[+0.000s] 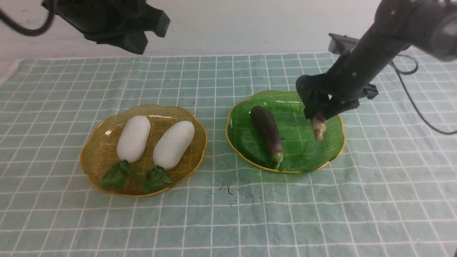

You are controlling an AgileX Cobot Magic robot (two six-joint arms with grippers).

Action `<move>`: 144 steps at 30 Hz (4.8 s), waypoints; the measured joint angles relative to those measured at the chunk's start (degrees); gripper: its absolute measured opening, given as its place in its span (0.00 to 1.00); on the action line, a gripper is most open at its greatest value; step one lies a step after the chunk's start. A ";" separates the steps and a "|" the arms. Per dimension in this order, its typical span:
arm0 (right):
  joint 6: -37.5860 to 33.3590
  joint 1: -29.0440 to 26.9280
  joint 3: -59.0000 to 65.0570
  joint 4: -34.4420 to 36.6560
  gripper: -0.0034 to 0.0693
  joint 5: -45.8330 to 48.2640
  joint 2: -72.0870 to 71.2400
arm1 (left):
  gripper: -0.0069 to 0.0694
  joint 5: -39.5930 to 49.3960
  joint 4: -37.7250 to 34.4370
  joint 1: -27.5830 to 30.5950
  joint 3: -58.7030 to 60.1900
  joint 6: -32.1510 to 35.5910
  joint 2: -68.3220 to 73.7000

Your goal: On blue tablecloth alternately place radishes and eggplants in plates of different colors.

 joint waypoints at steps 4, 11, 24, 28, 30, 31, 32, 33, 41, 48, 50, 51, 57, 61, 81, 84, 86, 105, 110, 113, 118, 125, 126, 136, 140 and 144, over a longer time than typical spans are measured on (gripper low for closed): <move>2.09 0.29 0.00 -0.89 0.79 -0.06 0.26 | 0.08 -0.56 0.39 0.00 8.22 -0.70 -10.24; 2.11 0.35 3.12 -2.58 0.94 -0.06 -9.68 | 0.08 -3.57 0.49 0.00 24.68 -3.14 -27.86; 0.16 0.35 35.53 -10.53 0.19 -8.76 -62.52 | 0.08 -21.67 1.15 0.00 49.84 -9.16 -51.15; -0.03 0.35 55.14 -10.47 0.05 -32.55 -83.22 | 0.08 -26.75 1.10 0.00 54.01 -9.76 -52.44; -0.09 0.35 65.64 -10.35 0.03 -45.33 -93.76 | 0.08 -28.04 1.10 0.00 55.38 -10.07 -52.44; -0.09 0.35 69.50 -10.35 0.03 -49.52 -98.76 | 0.08 -28.59 1.10 0.00 56.07 -10.15 -52.44; -0.09 0.35 73.82 -10.34 0.03 -53.79 -103.43 | 0.08 -28.80 1.10 0.00 56.36 -10.18 -52.44; -0.09 0.35 78.25 -10.29 0.03 -57.82 -108.53 | 0.08 -28.88 1.10 0.00 56.47 -10.18 -52.44; -0.22 0.35 91.99 -9.71 0.03 -72.60 -126.45 | 0.08 -30.11 1.10 0.00 56.49 -10.21 -52.51; -0.26 0.35 92.94 -9.25 0.03 -75.23 -126.59 | 0.08 -31.53 1.29 0.00 58.57 -10.13 -57.94; -0.26 0.35 92.94 -9.25 0.03 -75.33 -126.59 | 0.08 -32.79 1.36 0.00 61.02 -9.53 -61.90; -0.26 0.35 92.94 -9.25 0.03 -75.33 -126.59 | 0.08 -33.40 1.39 0.00 61.91 -9.47 -63.53; -0.26 0.35 92.94 -9.25 0.03 -75.33 -126.59 | 0.08 -34.77 0.21 0.00 65.92 -9.42 -69.55; -0.26 0.35 92.94 -9.25 0.03 -75.33 -126.59 | 0.08 -34.57 0.08 0.00 66.67 -9.42 -70.83; -0.26 0.35 92.94 -9.25 0.03 -75.33 -126.59 | 0.08 -41.69 0.54 10.43 82.31 -4.89 -80.06; -0.26 0.35 92.94 -9.25 0.03 -75.33 -126.59 | 0.08 -43.46 0.48 14.13 88.56 -2.53 -84.05; -0.26 0.35 92.94 -9.25 0.03 -75.28 -126.59 | 0.08 -44.28 0.46 16.33 94.13 -1.29 -85.96; -0.55 0.35 92.94 -9.25 0.03 -75.33 -126.59 | 0.08 -46.49 0.02 17.09 101.24 0.92 -86.26; -0.62 0.35 92.94 -9.25 0.03 -75.33 -126.59 | 0.08 -46.56 0.02 17.09 101.24 0.92 -86.26; -0.68 0.35 92.94 -9.25 0.03 -75.33 -126.59 | 0.08 -46.56 0.02 17.09 101.24 0.92 -86.26; -2.55 0.35 92.94 -10.97 0.03 -74.93 -126.59 | 0.08 -46.69 0.02 17.09 101.25 0.97 -86.26; -7.72 -3.44 98.47 -17.66 0.03 -67.40 -126.60 | 0.08 -46.69 0.02 17.09 101.30 0.97 -86.26; -7.77 -5.02 100.25 -18.11 0.03 -65.60 -126.60 | 0.08 -46.69 0.02 17.09 101.30 0.97 -86.26; -7.72 -12.44 112.66 -16.01 0.03 -49.55 -126.54 | 0.08 -46.78 0.02 17.09 101.30 0.97 -86.26; -6.67 -12.50 112.54 -14.77 0.03 -48.91 -126.54 | 0.08 -46.78 0.02 17.09 101.30 0.97 -86.26; -6.43 -12.65 112.49 -14.38 0.03 -48.77 -126.54 | 0.08 -46.78 0.02 17.09 101.30 0.98 -86.26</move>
